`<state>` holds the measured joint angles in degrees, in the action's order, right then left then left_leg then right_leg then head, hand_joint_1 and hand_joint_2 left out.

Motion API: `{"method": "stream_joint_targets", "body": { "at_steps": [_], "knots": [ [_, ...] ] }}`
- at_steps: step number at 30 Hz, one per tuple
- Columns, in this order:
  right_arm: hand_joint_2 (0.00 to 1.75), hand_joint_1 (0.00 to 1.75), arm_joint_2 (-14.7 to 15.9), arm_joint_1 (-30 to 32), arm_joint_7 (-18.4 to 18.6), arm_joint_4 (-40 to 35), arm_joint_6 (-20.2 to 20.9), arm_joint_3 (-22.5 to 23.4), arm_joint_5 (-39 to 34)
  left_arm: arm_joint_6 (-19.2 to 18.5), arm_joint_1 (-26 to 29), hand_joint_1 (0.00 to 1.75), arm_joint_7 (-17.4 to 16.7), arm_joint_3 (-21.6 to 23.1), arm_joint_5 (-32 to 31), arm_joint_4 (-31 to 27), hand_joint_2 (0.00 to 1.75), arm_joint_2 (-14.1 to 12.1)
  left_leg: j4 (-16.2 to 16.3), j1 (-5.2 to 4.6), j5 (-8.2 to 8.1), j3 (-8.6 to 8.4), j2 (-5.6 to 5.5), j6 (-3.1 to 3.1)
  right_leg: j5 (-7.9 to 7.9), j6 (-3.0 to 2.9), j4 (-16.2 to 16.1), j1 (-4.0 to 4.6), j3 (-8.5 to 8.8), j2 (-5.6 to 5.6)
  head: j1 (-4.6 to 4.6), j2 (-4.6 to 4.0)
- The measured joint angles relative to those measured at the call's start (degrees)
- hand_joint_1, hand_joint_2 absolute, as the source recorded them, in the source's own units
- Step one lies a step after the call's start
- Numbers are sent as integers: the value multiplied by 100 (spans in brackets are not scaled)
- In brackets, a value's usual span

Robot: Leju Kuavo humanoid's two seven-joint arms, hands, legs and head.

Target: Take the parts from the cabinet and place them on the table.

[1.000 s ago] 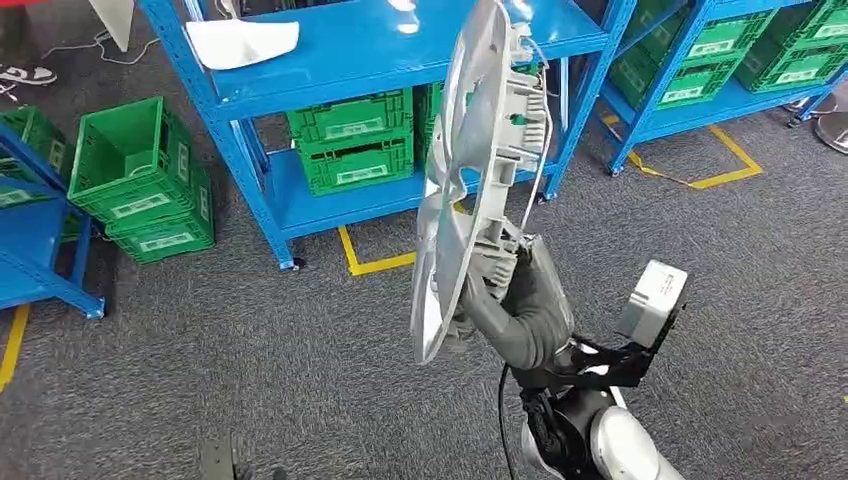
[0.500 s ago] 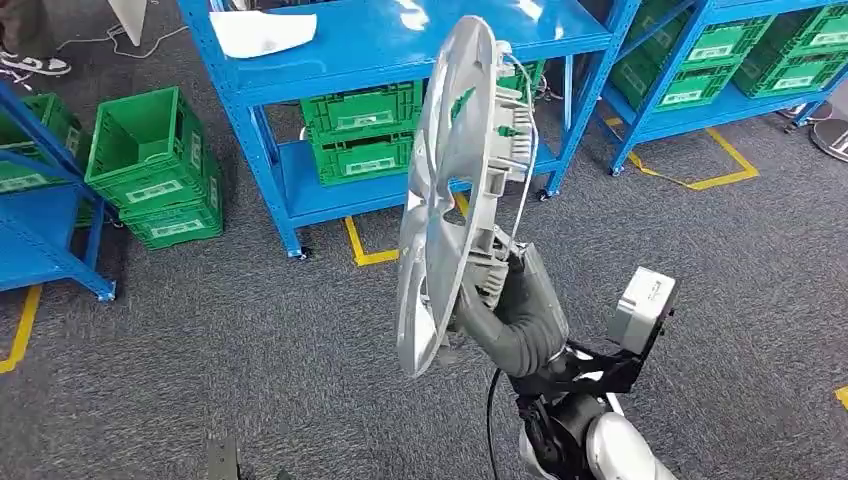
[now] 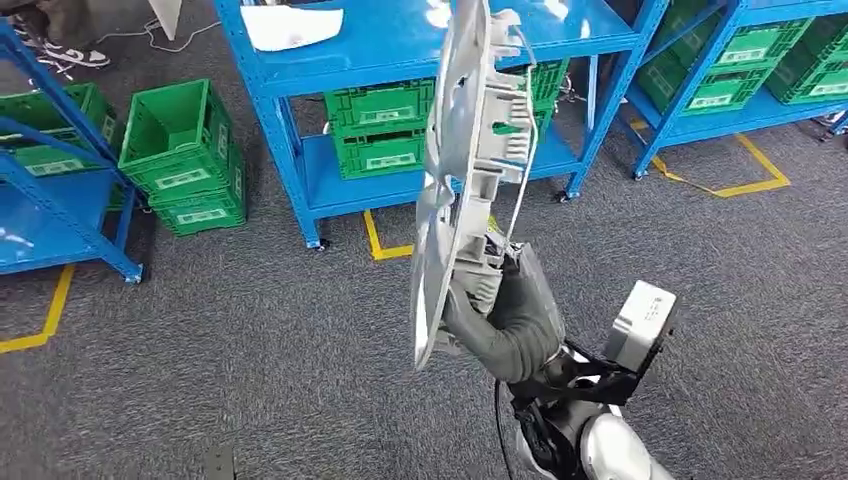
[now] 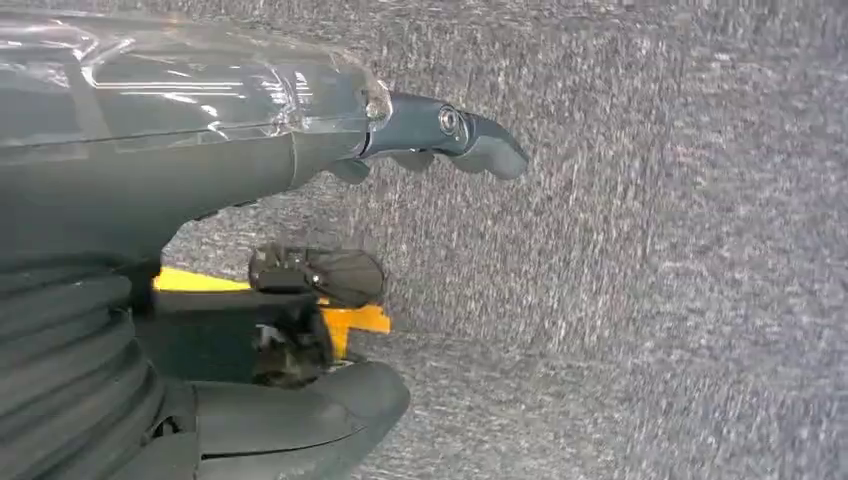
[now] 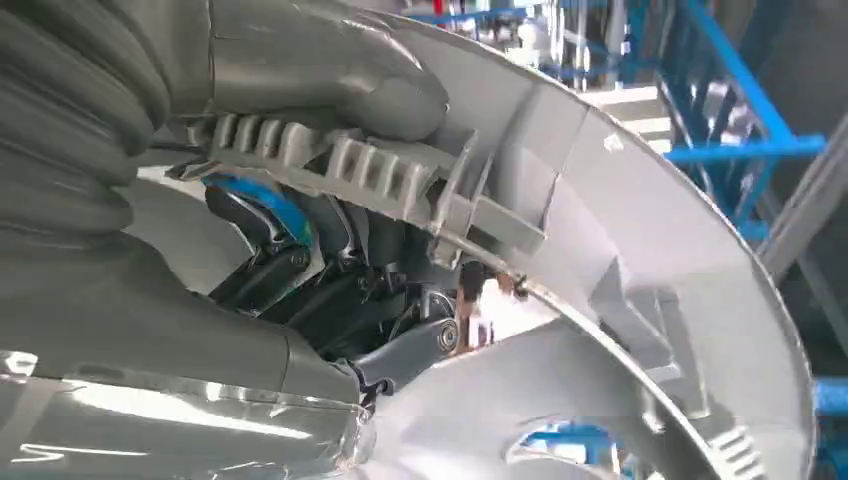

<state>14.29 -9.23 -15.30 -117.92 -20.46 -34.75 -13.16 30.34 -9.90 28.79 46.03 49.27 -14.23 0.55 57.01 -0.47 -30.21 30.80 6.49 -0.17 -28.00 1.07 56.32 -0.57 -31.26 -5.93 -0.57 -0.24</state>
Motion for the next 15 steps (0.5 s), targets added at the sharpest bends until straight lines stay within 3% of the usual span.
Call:
{"method": "stream_joint_targets", "body": {
  "at_steps": [2,3,4,5,6,8,9,10,12,13,14,15],
  "knots": [
    [175,175,0,-2,-2,2,46,-22,-13,0,5,0,0,0,2,0,175,-4,28,-18,29,63,-172,58,13,36,-13,0,5,-176,24,0],
    [175,175,-2,-10,-4,2,55,-31,-13,0,9,0,0,0,2,2,175,-9,5,-13,71,90,-273,117,15,69,-14,-4,12,-278,20,2],
    [175,175,-2,-23,-4,2,63,-39,-17,0,9,0,0,0,2,2,175,-13,-30,34,131,95,-364,178,-97,127,32,-45,-20,-71,28,2],
    [175,175,0,-18,-13,0,79,-52,-24,0,-5,0,0,0,0,2,175,-20,-26,39,163,129,-459,216,-297,139,236,-66,-91,275,37,0],
    [175,175,0,-14,-26,-2,103,-61,-55,0,-14,0,2,0,-2,0,175,-15,-26,39,186,156,-540,249,-550,137,632,-65,-238,451,83,0],
    [175,175,7,-14,-72,4,215,-81,-190,-11,-12,0,0,0,-9,2,175,-11,-21,15,230,199,-733,277,-982,139,1587,-51,-613,565,160,2],
    [175,175,7,-13,-101,7,280,-90,-265,-13,-6,0,0,0,-13,2,175,-15,-19,-2,251,214,-840,280,-1024,125,1848,-48,-716,570,186,2],
    [175,175,9,-15,-109,9,337,-92,-313,-11,0,0,-9,0,-15,2,175,-20,-16,-14,266,222,-927,276,-917,103,1787,-48,-678,577,212,2],
    [175,175,11,-20,-111,9,402,-96,-354,-9,1,0,-15,0,-20,2,175,-37,5,-20,281,221,-1097,259,-428,51,1004,-47,-284,638,256,2],
    [175,175,11,-29,-114,7,411,-98,-360,-9,-3,0,-15,0,-24,2,175,-42,18,-20,284,221,-1168,254,-181,30,489,-50,-34,749,275,2],
    [175,175,11,-41,-114,11,415,-101,-365,-7,-2,0,-15,0,-28,2,175,-44,29,-20,289,257,-1216,236,-187,7,182,-72,111,1060,289,2],
    [175,175,7,-50,-116,15,437,-107,-365,-4,-15,0,-20,0,-37,2,175,-52,85,-30,310,322,-1280,189,-173,7,40,-93,142,1132,269,2]
  ]
}}
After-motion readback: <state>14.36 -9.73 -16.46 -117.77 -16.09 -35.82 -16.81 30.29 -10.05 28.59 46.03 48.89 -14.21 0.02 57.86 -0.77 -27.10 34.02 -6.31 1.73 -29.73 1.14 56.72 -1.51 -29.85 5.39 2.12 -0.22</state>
